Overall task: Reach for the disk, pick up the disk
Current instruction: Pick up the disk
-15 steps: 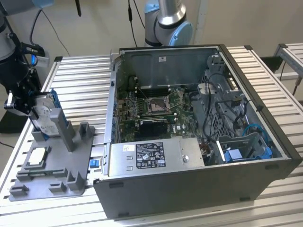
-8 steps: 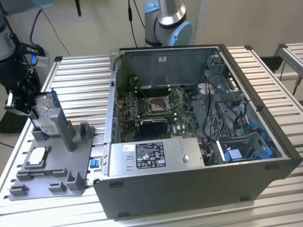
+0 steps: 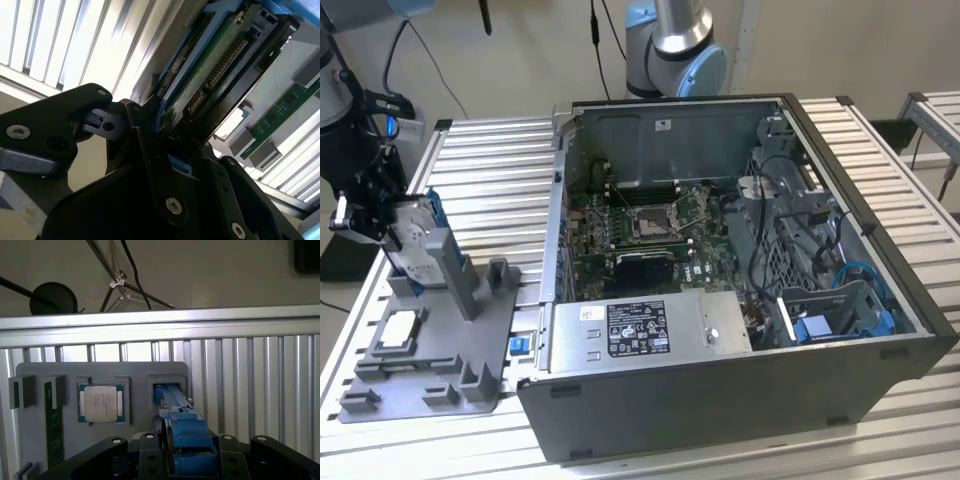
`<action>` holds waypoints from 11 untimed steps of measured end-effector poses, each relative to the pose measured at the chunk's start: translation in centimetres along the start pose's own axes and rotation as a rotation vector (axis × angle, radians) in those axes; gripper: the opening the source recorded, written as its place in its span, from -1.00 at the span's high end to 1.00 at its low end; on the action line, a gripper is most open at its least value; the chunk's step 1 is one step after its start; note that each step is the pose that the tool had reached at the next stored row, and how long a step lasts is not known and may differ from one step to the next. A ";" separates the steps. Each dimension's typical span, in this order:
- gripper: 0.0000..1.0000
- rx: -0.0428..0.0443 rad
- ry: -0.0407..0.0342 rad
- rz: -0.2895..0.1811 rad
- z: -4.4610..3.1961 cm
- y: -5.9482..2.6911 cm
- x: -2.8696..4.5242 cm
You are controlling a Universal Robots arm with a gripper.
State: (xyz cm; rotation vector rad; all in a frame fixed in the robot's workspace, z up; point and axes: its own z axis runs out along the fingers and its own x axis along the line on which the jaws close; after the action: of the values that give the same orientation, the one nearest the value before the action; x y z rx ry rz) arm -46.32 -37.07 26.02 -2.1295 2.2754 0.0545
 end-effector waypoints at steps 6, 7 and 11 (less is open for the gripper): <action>1.00 0.0000 0.0000 0.000 -0.02 0.00 0.00; 1.00 0.0000 0.0000 0.000 -0.05 0.00 0.00; 1.00 0.0000 0.0000 0.000 -0.31 0.00 -0.01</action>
State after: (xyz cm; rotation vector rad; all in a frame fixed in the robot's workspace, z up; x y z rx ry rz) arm -46.32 -37.07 26.34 -2.1296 2.2754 0.0545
